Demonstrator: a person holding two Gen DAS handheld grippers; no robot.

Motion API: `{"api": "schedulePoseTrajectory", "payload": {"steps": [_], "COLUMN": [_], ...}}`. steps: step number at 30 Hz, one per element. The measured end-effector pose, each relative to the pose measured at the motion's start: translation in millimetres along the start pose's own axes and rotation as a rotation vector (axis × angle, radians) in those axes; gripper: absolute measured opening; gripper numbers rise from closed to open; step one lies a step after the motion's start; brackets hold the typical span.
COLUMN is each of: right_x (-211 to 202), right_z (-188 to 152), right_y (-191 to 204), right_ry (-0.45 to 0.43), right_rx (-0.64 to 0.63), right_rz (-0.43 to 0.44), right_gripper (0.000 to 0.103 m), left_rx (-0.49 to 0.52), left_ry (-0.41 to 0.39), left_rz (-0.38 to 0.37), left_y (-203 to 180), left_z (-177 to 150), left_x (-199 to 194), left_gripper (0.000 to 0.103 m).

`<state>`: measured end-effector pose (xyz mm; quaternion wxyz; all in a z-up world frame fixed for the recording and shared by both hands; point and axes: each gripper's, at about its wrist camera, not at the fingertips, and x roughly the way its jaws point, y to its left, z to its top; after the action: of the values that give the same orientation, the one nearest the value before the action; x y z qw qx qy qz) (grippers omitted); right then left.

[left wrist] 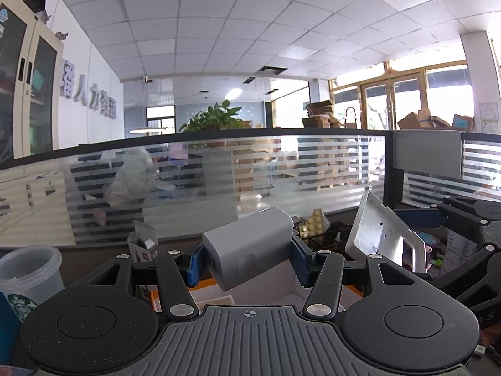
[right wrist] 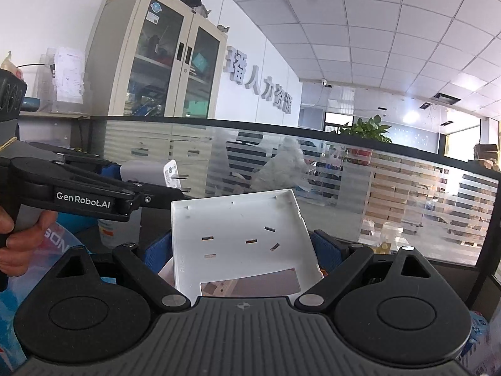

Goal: Organize rigid objects
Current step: 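Lift and carry the plate with the right gripper while the left gripper carries the cube toward the box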

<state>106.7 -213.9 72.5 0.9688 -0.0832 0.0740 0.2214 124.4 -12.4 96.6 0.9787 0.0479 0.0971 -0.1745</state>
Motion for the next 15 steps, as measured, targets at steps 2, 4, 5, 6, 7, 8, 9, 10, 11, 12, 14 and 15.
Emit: {"api": "schedulePoseTrajectory", "payload": {"steps": [2,4,5,6,7,8,9,10,11,12,14,15], "right_x": [6,12,15,18,21,25,27,32,35,38,45,48], "right_z": [2,6,7,8,10,11,12,13,14,14,15,15], "right_y": [-1,-1,-2,-2,-1,-1,-1,-3,-4,-5,-6,-7], "right_ry": [-0.002,-0.002,-0.002,-0.003,-0.003,-0.003,-0.002,-0.001,0.0,0.001,0.006,0.008], "right_rx": [-0.003,-0.009,-0.015,-0.02,-0.028,-0.037,-0.04,-0.036,-0.03,-0.026,-0.028,-0.029], "right_rz": [-0.006,-0.011,-0.012,-0.017,-0.024,-0.033,-0.039,-0.041,-0.039,-0.039,-0.045,-0.049], "right_gripper": [0.092,0.092,0.092,0.092,0.092,0.092,0.092,0.092,0.092,0.092,0.092,0.092], "left_rx": [-0.007,-0.015,-0.02,-0.023,-0.025,-0.032,-0.039,-0.043,-0.048,-0.054,-0.061,-0.065], "left_ry": [0.004,0.007,0.008,0.009,0.01,0.012,0.013,0.015,0.021,0.026,0.038,0.043], "left_rz": [-0.001,-0.004,-0.004,-0.004,-0.004,-0.002,0.001,0.003,0.007,0.011,0.014,0.017], "left_y": [1,2,3,4,5,6,8,10,11,13,15,16], "left_z": [3,3,3,5,5,5,5,5,4,4,4,4], "left_x": [6,10,12,14,17,19,22,24,27,29,35,38], "left_gripper": [0.053,0.053,0.053,0.053,0.053,0.053,0.053,0.053,0.053,0.053,0.053,0.053]}}
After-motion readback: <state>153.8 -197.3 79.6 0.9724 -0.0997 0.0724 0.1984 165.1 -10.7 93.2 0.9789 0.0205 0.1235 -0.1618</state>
